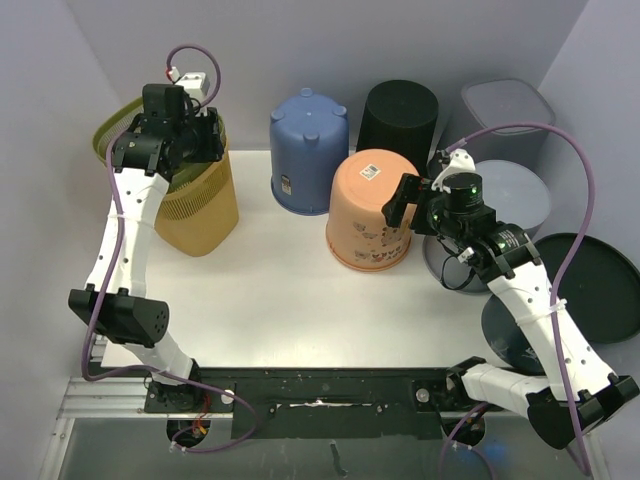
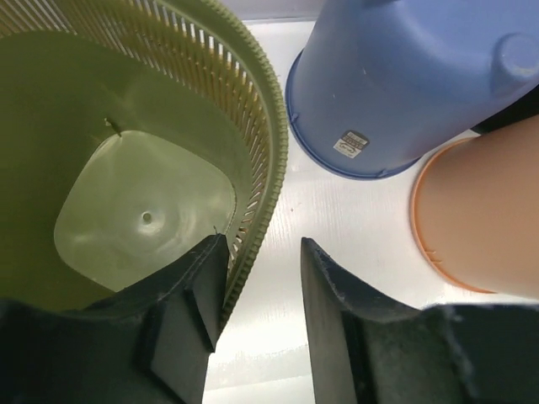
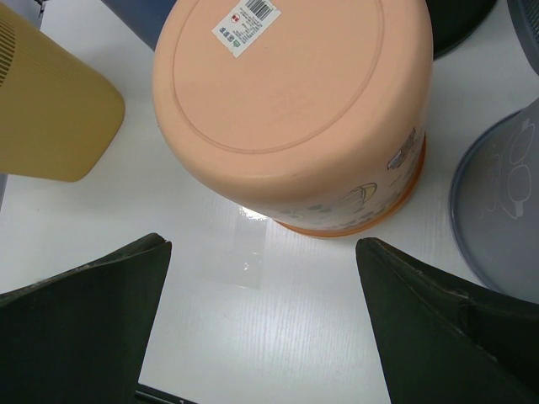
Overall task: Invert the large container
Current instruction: Pick up the container from the container.
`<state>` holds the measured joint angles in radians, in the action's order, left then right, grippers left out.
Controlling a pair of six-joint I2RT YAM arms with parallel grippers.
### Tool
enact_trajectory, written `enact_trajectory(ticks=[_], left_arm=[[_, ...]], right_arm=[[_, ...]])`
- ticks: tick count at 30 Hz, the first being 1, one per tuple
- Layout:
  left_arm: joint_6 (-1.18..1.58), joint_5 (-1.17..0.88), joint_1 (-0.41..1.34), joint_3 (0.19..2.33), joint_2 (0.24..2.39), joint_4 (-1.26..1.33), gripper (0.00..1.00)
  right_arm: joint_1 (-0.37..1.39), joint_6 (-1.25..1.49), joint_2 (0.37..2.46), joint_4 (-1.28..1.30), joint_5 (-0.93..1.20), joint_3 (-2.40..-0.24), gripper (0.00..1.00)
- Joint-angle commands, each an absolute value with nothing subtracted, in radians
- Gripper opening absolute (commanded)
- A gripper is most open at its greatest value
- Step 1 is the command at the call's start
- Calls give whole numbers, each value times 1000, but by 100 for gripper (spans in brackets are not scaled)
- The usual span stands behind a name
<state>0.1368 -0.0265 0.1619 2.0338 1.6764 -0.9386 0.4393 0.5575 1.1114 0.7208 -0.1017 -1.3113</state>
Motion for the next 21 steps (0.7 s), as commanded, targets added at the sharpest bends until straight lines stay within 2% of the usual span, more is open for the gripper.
enact_trajectory(ticks=[1,4,7,8,10,13,16,18,21], left_arm=[[108,-36,167,2018,1622,-923,34],[103,-34,167,2015,1634,-926,18],[103,-36,167,2004,1638,-921,10],[103,-34,167,2001,1639,-919,10],[106,-35,167,2000,1645,-923,26],[108,-37,167,1998,1644,-923,29],[110,-43,167,2003,1643,-920,14],[116,-51,167,2016,1639,-921,0],[130,-74,170,2041,1620,-908,0]], right_arm=[[443,566,1119,687,-103,-1356,98],[443,575,1122,681,-94,-1357,98],[443,579,1125,679,-88,-1362,98],[444,581,1126,679,-85,-1362,98],[445,581,1128,677,-82,-1364,97],[446,583,1128,676,-82,-1364,98],[447,584,1125,676,-83,-1364,98],[448,584,1126,676,-83,-1367,98],[448,585,1125,678,-79,-1376,98]])
